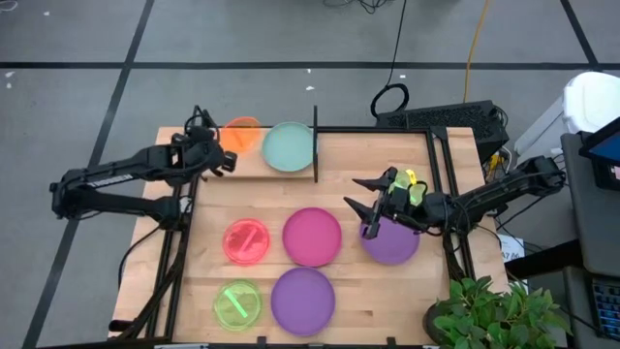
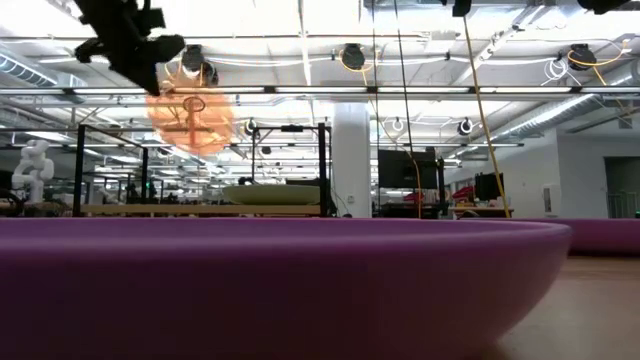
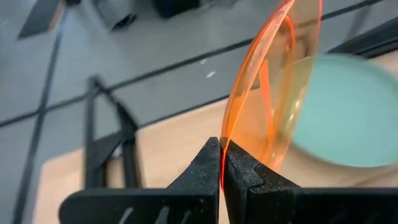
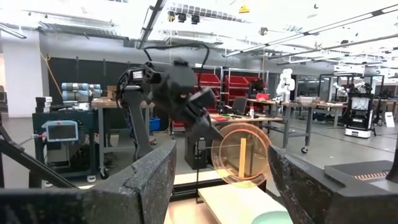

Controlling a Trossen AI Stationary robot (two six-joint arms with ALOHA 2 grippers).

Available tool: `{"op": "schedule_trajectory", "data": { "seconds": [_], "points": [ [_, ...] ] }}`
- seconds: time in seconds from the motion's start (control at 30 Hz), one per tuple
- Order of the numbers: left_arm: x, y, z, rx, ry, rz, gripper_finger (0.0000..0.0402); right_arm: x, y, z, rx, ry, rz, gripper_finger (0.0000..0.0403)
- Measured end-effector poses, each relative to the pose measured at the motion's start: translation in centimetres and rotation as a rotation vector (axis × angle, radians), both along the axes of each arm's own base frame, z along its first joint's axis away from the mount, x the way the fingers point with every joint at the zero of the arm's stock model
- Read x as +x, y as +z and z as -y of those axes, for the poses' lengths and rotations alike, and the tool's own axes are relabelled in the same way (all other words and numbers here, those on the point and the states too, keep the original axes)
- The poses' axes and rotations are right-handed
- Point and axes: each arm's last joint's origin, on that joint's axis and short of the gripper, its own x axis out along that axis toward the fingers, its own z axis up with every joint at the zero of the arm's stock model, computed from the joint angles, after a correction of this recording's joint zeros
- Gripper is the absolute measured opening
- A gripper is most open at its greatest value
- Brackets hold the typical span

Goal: Place and stack plates onto a shelf
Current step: Put the transparent orange plate on the shelf

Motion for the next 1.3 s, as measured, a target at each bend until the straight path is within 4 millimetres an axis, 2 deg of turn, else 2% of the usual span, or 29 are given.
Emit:
{"op": "schedule_trajectory", "data": {
  "seconds": [0.27,0.57,0.8,1.17,1.3],
  "points": [
    [-0.8,-1.5,-2.6,-0.148,0.147,-0.105,0.0003,0.0,0.0,0.0,0.011,0.001,0.004,0.0235],
    [0.0,-2.3,-3.2,-0.187,0.085,-0.206,0.0003,0.0,-0.1,0.0,0.013,0.002,-0.009,0.0235],
    [0.1,-2.4,-3.1,-0.272,0.156,-0.059,0.0003,0.0,-0.2,0.0,0.012,0.002,-0.013,0.0235],
    [0.4,-2.7,-3.4,-0.236,0.276,-0.005,0.0003,0.1,-0.4,-0.1,0.058,0.019,-0.018,0.0235],
    [0.6,-3.7,-3.5,-0.239,0.326,0.009,0.0003,0.1,-0.4,-0.2,0.054,0.024,-0.021,0.0235]
  ]
}}
